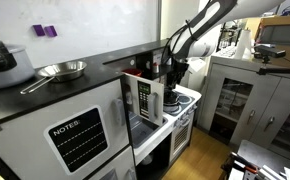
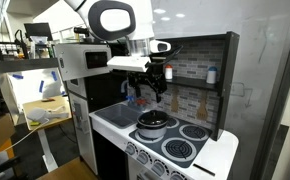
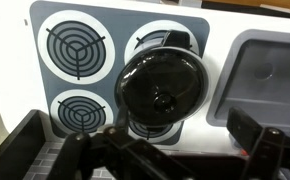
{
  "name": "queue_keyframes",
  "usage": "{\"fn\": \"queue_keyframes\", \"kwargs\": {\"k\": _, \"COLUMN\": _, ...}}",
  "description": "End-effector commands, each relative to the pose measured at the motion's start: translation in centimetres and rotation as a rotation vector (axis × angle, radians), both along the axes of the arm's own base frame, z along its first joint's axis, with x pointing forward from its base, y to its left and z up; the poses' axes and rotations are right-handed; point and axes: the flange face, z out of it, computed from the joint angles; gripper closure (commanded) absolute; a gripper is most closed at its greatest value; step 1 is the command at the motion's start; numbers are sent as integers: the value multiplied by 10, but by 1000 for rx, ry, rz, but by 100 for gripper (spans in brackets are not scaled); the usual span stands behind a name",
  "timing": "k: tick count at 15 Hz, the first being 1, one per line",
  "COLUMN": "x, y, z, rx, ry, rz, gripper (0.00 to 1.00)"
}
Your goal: Put the pots lid on the stove
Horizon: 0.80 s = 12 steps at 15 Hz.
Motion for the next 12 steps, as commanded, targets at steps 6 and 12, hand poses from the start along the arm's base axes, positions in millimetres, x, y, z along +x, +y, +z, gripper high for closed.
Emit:
{"fn": "queue_keyframes", "kwargs": {"k": 6, "x": 19, "y": -4, "z": -22, "rx": -18, "ry": -46, "rz": 7, "gripper": 0}}
{"fn": "queue_keyframes", "kwargs": {"k": 12, "x": 26, "y": -1, "z": -36, "rx": -19, "ry": -44, "rz": 14, "gripper": 0}}
